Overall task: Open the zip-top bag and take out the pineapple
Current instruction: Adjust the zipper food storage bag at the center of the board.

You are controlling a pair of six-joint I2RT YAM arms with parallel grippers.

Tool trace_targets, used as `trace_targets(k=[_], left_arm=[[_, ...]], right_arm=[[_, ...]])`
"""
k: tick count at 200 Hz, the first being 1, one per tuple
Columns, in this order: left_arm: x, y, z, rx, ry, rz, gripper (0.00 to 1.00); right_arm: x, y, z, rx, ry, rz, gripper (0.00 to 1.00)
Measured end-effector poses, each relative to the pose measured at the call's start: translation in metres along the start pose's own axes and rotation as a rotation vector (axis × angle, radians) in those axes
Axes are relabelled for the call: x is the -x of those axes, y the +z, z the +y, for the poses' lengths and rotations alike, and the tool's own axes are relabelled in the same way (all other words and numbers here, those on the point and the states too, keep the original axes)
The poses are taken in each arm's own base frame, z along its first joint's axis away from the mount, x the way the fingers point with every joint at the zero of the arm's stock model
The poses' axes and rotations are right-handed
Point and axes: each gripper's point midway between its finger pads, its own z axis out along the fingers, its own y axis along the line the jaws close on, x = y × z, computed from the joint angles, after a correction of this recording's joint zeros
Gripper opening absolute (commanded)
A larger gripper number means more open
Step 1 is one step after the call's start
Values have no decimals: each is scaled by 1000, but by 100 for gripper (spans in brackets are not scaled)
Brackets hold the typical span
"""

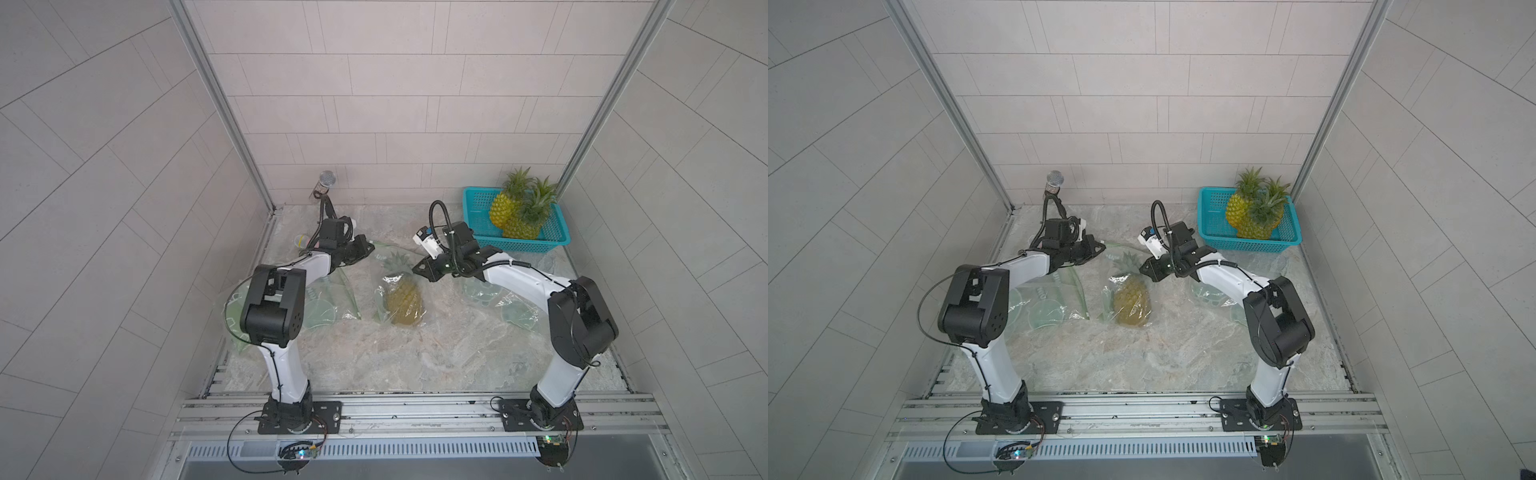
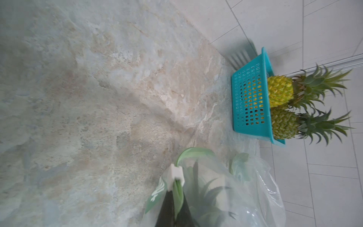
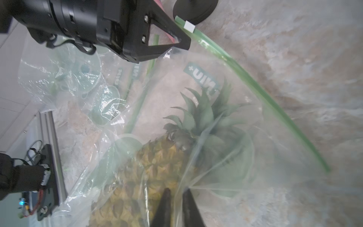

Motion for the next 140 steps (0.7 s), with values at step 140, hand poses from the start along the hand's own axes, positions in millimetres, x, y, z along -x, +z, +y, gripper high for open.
trace_targets(k=[140], left_arm=[[-22, -93, -263, -410, 483, 43, 0]], right_arm=[[79, -190, 7, -377, -183, -388, 54]])
